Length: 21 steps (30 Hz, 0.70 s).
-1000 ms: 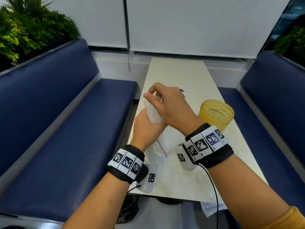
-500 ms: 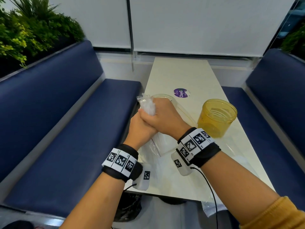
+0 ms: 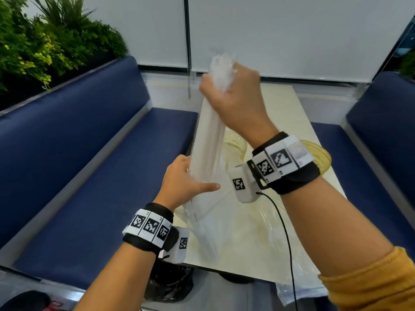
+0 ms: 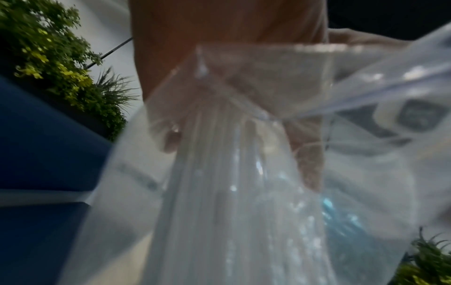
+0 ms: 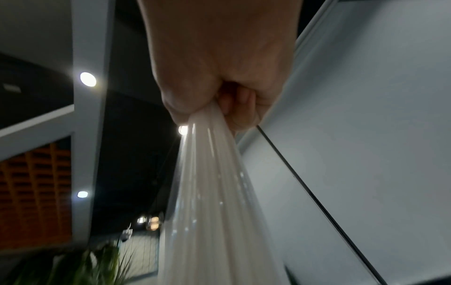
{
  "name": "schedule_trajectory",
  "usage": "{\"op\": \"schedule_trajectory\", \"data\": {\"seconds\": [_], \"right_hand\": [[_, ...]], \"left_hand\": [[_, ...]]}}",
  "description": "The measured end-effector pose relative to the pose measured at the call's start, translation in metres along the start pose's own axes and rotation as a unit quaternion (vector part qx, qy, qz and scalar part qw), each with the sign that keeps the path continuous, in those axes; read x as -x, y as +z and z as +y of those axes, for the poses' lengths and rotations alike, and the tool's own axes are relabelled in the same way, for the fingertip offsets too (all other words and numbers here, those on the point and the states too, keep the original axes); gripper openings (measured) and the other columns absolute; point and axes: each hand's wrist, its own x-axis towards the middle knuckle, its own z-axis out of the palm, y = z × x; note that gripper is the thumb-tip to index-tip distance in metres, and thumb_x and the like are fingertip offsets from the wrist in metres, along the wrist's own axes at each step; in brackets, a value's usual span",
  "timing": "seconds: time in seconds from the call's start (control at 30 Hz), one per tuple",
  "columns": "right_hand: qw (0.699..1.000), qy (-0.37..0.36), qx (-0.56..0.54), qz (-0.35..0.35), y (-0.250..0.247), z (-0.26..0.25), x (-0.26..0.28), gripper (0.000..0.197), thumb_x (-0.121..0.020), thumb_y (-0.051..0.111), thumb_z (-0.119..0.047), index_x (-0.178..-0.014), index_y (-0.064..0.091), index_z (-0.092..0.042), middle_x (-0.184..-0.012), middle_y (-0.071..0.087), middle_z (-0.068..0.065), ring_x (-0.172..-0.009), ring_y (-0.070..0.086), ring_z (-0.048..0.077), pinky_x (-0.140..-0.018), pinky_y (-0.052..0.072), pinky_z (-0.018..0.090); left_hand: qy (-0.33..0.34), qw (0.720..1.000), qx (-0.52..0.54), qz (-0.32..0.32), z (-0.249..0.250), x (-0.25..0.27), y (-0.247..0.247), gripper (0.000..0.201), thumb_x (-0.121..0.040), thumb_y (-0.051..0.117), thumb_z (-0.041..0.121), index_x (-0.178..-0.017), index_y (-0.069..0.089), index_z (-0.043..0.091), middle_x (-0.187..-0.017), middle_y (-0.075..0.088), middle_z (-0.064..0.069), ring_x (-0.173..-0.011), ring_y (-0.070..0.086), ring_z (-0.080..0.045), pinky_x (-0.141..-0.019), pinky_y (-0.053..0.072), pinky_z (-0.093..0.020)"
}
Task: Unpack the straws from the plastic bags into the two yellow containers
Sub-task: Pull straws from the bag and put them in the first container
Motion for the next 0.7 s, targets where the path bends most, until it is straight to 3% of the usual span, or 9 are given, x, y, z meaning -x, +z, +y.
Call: {"op": "schedule_trajectory", "data": {"seconds": [0.13,0.2,0.33,0.43,0.53,0.7], "right_hand": [[0.994,-0.033,-0.024,0.099,-0.022,-0.003,-0.036,0.032,-0.088,0.065,-0.025,-0.061,0.048,-0.024,-0.052,0.044,-0.009,-0.046,0.039,0.003,-0.048,0.03,0.019],[0.986,-0.044,-0.036,0.154,-0.031,0.003,-0.052,0.034,-0.089,0.065,-0.026,-0.062,0.045,-0.031,-0.053,0.044,-0.016,-0.046,0.042,0.0,-0.049,0.031,0.016],[0.975,-0.03,0.017,0.217,-0.034,0.032,-0.067,0.032,-0.09,0.064,-0.028,-0.066,0.043,-0.033,-0.051,0.04,-0.019,-0.043,0.042,-0.002,-0.052,0.03,0.011],[0.979,0.008,0.078,0.189,-0.017,0.07,-0.063,0.022,-0.09,0.062,-0.033,-0.078,0.061,-0.015,-0.056,0.055,-0.01,-0.047,0.048,0.003,-0.057,0.038,0.019],[0.982,0.039,0.129,0.13,0.013,0.11,-0.049,0.033,-0.089,0.061,-0.036,-0.094,0.068,-0.004,-0.07,0.07,0.009,-0.059,0.063,0.024,-0.059,0.043,0.026],[0.975,0.104,0.196,0.007,0.055,0.148,-0.015,0.036,-0.094,0.059,-0.034,-0.11,0.064,-0.002,-0.074,0.06,0.006,-0.064,0.055,0.027,-0.063,0.035,0.025]], "left_hand": [[0.006,0.998,-0.057,0.009,-0.021,-0.003,-0.013,0.055,-0.055,0.096,0.046,-0.103,0.074,0.03,-0.105,0.055,0.011,-0.105,0.056,-0.011,-0.094,0.049,-0.033],[0.0,0.998,-0.062,0.023,-0.031,-0.003,-0.02,0.048,-0.058,0.096,0.04,-0.101,0.076,0.029,-0.103,0.055,0.006,-0.102,0.056,-0.014,-0.092,0.048,-0.033],[0.0,0.997,-0.046,0.057,-0.047,0.0,-0.03,0.04,-0.063,0.096,0.03,-0.098,0.077,0.028,-0.101,0.057,0.004,-0.095,0.057,-0.011,-0.081,0.044,-0.023],[0.01,0.997,-0.039,0.064,-0.053,0.003,-0.036,0.036,-0.067,0.094,0.027,-0.099,0.077,0.027,-0.1,0.058,0.002,-0.094,0.058,-0.013,-0.079,0.043,-0.019],[0.026,0.997,-0.038,0.065,-0.055,0.004,-0.041,0.031,-0.072,0.091,0.027,-0.1,0.077,0.027,-0.098,0.057,0.003,-0.088,0.056,-0.011,-0.078,0.043,-0.018],[0.039,0.996,-0.034,0.067,-0.057,0.002,-0.041,0.021,-0.082,0.083,0.026,-0.101,0.077,0.028,-0.094,0.057,0.007,-0.078,0.051,-0.002,-0.073,0.04,-0.009]]}}
